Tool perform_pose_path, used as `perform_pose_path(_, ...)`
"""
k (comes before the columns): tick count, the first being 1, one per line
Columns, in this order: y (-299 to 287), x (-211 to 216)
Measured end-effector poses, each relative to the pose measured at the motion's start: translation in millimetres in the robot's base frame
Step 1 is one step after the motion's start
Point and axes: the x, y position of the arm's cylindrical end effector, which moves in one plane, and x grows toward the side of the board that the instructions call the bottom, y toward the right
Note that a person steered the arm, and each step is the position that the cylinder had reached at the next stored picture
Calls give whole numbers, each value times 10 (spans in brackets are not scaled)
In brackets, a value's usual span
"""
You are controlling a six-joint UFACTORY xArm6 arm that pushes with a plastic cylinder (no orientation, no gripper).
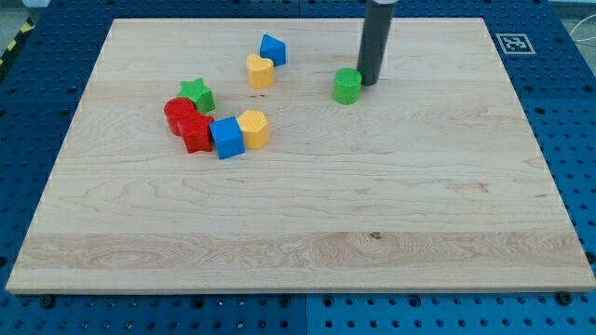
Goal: Push yellow heart a bit left and up
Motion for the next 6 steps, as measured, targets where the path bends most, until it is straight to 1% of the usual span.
perform_pose_path(2, -648, 40)
perform_pose_path(4, -1135, -6)
perform_pose_path(5, -1303, -102)
perform_pose_path(6, -1302, -244)
